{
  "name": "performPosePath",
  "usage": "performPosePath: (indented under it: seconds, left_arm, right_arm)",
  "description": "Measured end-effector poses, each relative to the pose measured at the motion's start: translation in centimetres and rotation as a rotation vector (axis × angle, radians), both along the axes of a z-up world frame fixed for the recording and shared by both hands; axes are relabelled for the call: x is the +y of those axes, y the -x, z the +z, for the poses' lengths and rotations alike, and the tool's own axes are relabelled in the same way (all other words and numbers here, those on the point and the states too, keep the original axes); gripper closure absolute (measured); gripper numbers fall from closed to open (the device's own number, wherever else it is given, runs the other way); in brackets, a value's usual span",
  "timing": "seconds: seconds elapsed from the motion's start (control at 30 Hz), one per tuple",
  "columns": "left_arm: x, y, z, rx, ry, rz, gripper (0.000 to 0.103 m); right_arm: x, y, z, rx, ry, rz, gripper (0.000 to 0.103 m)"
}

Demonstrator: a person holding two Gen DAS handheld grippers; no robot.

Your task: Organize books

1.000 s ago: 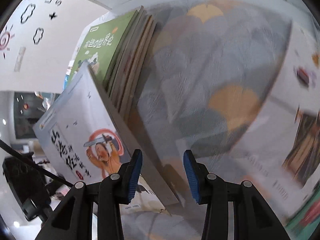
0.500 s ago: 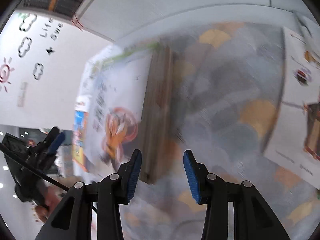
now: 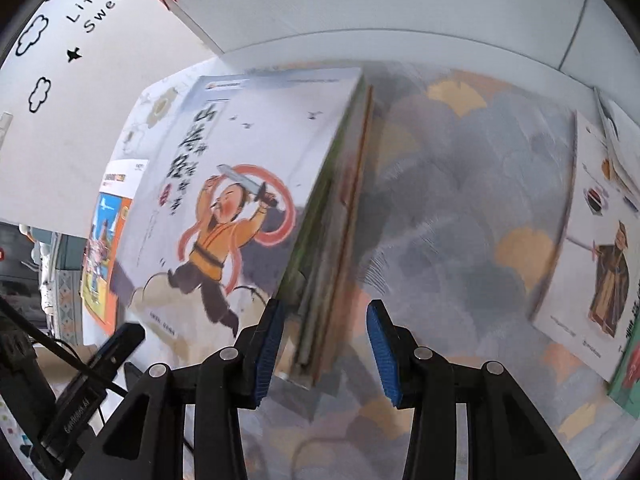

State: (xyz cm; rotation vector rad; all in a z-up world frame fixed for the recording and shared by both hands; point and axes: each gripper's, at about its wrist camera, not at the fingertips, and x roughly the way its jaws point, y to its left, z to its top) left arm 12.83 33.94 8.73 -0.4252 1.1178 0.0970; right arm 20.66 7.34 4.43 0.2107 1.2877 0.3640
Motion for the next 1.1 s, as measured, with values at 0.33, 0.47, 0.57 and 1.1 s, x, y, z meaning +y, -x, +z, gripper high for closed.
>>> performPosePath:
  seconds: [0.33,0.47,0.57,1.1]
  left_arm:
    - [6.0,-4.5,1.4,-0.058,-0.043,0.143,0.062]
    - [5.5,-6.4,-2.2,0.079,0.095,0.113,0.064]
    - [4.2,-5.4,-2.4,0.072,0.141,0.099,0.065]
    - [-16.6,0.7,1.1,-0.015,0.219,-0.318,0.062]
  right_arm:
    - [-6.4,2.8,-3.0,0.083,-0.059,-0.111,0.061]
    - [-6.4,2.2,-3.5,0.114,-0.102,-0.093,0.06]
    - [-4.8,1.4,-3.6,0.131,-0.091,-0.047,0.06]
    - [-27.2,13.0,-3.6,0.003,-0.192,-0.363,0.056]
